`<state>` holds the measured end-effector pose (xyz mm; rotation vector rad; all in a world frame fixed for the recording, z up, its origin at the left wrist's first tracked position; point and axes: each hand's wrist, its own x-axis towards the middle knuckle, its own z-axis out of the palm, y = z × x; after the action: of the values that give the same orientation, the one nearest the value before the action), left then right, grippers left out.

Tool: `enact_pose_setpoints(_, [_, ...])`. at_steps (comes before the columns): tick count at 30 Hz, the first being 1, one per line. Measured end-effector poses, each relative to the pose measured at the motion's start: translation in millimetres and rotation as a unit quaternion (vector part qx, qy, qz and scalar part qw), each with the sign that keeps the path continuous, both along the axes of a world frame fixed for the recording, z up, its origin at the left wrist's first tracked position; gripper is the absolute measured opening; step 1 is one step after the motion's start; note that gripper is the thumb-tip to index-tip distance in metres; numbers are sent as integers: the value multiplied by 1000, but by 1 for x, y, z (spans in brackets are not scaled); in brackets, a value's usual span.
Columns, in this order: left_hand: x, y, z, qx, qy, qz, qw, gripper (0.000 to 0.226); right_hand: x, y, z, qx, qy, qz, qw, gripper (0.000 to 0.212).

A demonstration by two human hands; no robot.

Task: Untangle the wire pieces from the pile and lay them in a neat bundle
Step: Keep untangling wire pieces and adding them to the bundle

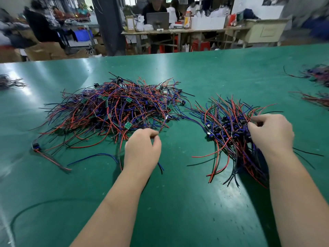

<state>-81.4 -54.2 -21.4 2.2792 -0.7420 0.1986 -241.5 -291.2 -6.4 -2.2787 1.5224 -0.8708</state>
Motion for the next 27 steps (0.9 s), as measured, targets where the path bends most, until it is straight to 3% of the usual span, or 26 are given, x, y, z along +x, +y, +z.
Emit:
enact_pose_setpoints(3, [-5,-2,8,-145,-81,-49,985,14,11,21,10,-12,-128,95,987,17])
enact_pose_setpoints(5, [-9,-4,11,-192,-154,-98,964,14,21,42,14,115,-205,198,952,15])
enact_pose_setpoints(8, [-23,-8,11,-204,-194,-199,939,18,38,74,17,401,-308,326,799,34])
enact_pose_setpoints(10, [-35,-11,10,-144,-212,-278,926,21,43,87,16,471,-358,362,720,34])
enact_pose_setpoints(11, [-41,-12,9,-102,-230,-310,917,19,44,90,15,478,-377,371,701,27])
enact_pose_setpoints(13, [-51,-15,6,-54,-249,-342,905,13,43,93,14,479,-399,370,689,17])
enact_pose_setpoints(15, [-56,-15,7,-85,-209,-349,910,10,40,91,16,478,-417,363,682,21])
enact_pose_setpoints(18, [-56,-13,10,-181,-76,-317,928,20,39,87,22,465,-463,355,666,25])
enact_pose_setpoints(21, [-48,-14,11,-226,56,-202,951,33,38,88,25,464,-491,352,647,18])
enact_pose_setpoints(24, [-41,-16,13,-287,167,-182,926,30,39,92,23,493,-467,362,638,17])
enact_pose_setpoints(27, [-38,-17,16,-337,203,-199,898,16,40,101,19,498,-396,396,662,16])
